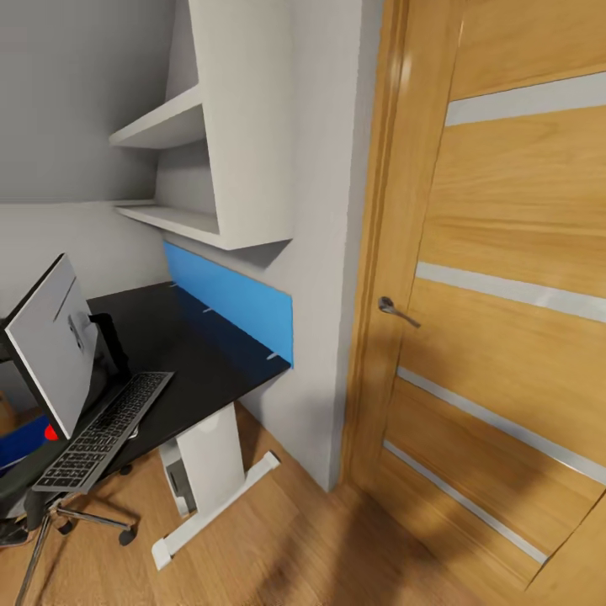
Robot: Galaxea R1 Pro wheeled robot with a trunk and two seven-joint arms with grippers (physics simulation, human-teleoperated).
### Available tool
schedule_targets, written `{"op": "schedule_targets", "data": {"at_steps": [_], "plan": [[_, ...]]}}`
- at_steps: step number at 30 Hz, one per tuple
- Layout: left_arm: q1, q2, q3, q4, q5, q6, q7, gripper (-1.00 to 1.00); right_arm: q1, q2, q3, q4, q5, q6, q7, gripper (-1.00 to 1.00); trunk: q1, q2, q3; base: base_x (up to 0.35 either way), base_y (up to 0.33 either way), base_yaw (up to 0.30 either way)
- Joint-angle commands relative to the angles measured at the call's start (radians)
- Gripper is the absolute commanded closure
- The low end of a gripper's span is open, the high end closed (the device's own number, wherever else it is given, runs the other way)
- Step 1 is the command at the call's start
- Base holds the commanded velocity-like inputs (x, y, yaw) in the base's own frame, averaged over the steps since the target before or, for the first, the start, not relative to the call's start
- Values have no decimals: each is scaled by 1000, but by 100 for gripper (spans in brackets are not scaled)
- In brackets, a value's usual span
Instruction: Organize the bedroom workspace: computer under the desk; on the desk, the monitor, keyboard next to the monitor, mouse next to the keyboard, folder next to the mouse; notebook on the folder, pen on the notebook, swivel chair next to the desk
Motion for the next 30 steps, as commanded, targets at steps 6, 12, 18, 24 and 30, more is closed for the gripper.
{"op": "schedule_targets", "data": {"at_steps": [6,12,18,24,30], "plan": [[0,1,2,-22,8,-56,-1,-100,-38,7,0,-2,1,-3,-5,-100,0,-1,-10,0,0,160],[0,2,7,-26,9,-171,-1,-100,-70,6,0,-4,0,-3,-5,-100,0,-1,-18,0,0,160],[0,5,8,-24,10,-206,-1,-100,-95,10,0,-4,-1,-3,-5,-100,0,-1,-26,0,0,160],[0,10,12,-4,51,-213,-1,-100,-123,22,0,4,-2,-4,-5,-100,0,-1,-35,0,0,122],[0,11,15,20,133,-215,-11,-100,-128,21,-1,6,-1,-5,-5,-100,0,-1,-44,0,0,25]]}}
